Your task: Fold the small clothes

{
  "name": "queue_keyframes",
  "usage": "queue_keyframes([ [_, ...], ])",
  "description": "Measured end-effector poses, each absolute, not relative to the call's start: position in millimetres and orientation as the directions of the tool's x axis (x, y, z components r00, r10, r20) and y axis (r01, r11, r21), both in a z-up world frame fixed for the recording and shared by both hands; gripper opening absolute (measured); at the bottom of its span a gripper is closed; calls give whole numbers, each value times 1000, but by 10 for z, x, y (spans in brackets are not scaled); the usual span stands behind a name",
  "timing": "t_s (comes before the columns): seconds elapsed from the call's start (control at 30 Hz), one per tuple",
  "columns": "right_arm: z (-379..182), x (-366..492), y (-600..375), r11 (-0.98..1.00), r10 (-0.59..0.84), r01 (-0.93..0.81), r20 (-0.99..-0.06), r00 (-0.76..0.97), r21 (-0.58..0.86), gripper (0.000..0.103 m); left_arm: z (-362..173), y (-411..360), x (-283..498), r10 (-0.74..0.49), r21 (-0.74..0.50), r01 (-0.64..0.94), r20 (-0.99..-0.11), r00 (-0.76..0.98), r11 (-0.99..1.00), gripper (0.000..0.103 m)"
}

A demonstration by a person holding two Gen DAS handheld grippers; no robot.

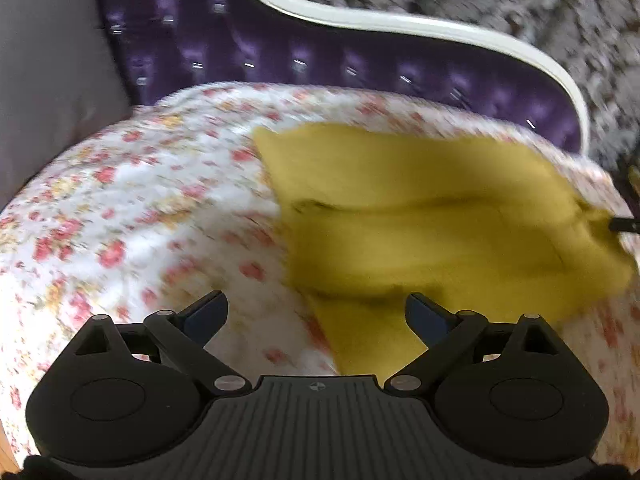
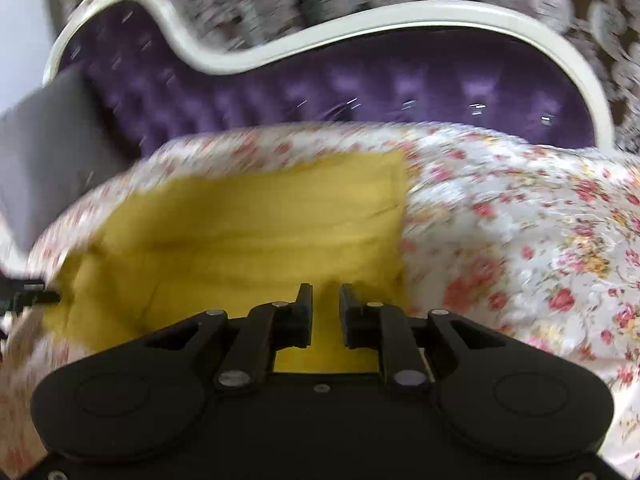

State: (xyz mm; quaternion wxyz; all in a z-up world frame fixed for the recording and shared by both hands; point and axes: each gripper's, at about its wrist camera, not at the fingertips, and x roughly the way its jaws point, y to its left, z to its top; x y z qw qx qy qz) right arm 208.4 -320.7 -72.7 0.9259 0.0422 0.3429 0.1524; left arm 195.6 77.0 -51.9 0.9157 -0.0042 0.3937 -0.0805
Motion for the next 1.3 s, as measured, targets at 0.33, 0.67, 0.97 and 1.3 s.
queue_keyframes([
  [0.33, -836, 1762, -2763, 902, 356, -427, -677, 644, 68, 41, -698, 544, 1898, -124, 16, 202, -738, 663, 979, 101],
  [0.67, -858, 1693, -2650, 895, 359, -443, -683, 636, 58, 41, -771, 530, 1877, -129, 5, 189, -713, 689, 982, 102],
  [0.97, -842, 2337, -2445, 891, 333, -454, -665, 668, -9, 41, -770, 535, 1898, -137, 4, 199, -717, 684, 980, 102],
  [1.3, -486, 2619, -2907, 964, 253, -257, -510, 822, 65, 46, -704, 593, 2094, -174, -8, 249, -735, 655, 969, 102],
])
